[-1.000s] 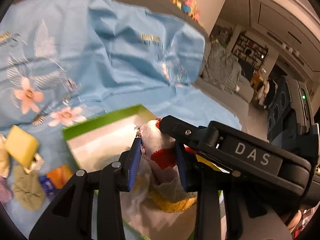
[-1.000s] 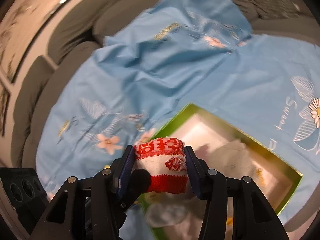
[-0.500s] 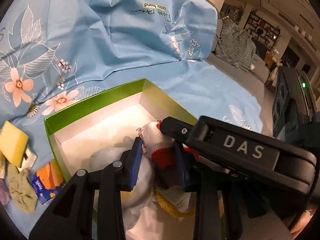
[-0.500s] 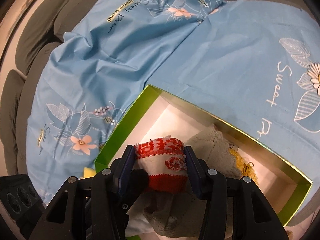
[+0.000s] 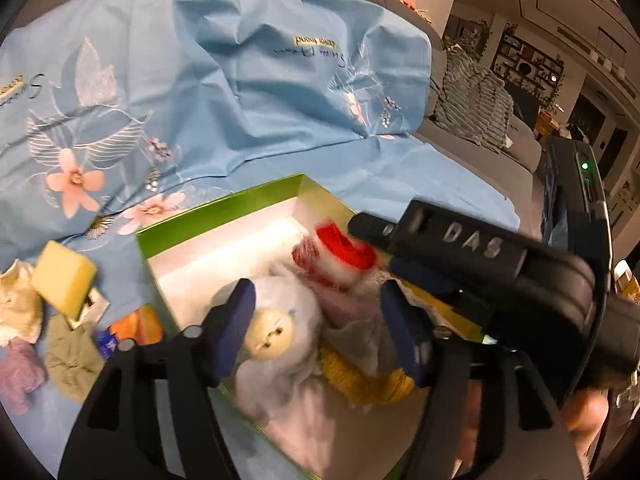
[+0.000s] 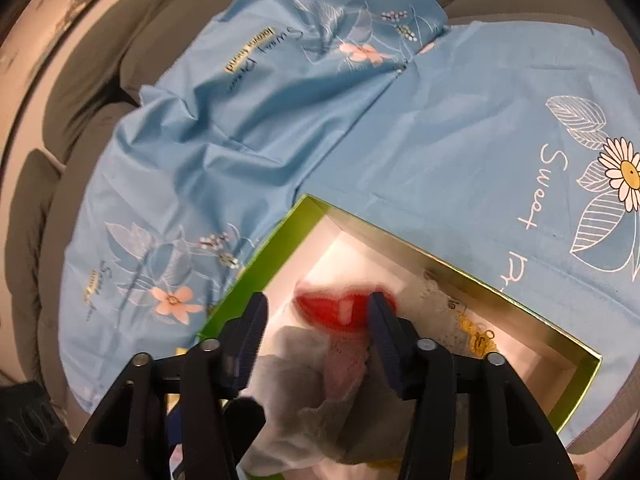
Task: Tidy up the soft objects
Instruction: 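Carry the sock with the right tool over the green box and open, then move the right tool back toward the olive-green knitted cloth, then grasp the olive-green knitted cloth with the right tool, then carry the olive cloth with the right tool into the box and release, then move the right tool back toward the blue-orange tissue pack, then grasp the blue-orange tissue pack with the right tool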
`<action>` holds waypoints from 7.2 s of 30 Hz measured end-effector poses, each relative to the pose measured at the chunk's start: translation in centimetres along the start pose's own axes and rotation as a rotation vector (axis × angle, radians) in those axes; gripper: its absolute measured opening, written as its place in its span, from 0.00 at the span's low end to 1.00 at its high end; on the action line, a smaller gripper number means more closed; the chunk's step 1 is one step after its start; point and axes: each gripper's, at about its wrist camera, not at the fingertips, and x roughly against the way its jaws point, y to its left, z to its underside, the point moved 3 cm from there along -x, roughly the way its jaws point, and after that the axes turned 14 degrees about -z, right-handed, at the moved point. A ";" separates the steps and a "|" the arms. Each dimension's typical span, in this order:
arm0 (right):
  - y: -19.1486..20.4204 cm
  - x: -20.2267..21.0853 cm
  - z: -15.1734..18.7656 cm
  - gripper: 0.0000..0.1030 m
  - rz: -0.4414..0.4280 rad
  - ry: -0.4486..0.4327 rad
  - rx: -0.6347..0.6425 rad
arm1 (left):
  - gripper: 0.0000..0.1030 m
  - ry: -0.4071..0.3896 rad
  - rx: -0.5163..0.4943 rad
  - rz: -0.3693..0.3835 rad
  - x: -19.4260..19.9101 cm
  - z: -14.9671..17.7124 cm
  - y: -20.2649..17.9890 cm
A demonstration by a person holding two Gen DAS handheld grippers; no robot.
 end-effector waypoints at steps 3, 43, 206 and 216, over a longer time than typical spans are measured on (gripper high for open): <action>0.5 0.7 0.1 0.69 -0.013 -0.024 0.015 | 0.70 -0.009 0.022 -0.013 1.0 0.5 0.8; 15.6 -19.2 21.3 0.88 0.143 0.433 0.860 | 0.92 0.094 0.664 -0.451 10.5 18.9 29.4; 13.6 -18.5 17.7 0.85 0.393 0.563 0.797 | 0.83 0.007 0.634 -0.293 12.7 15.7 27.3; 12.6 -19.7 18.0 0.75 0.430 0.549 0.889 | 0.83 0.012 0.625 -0.267 12.4 15.7 27.0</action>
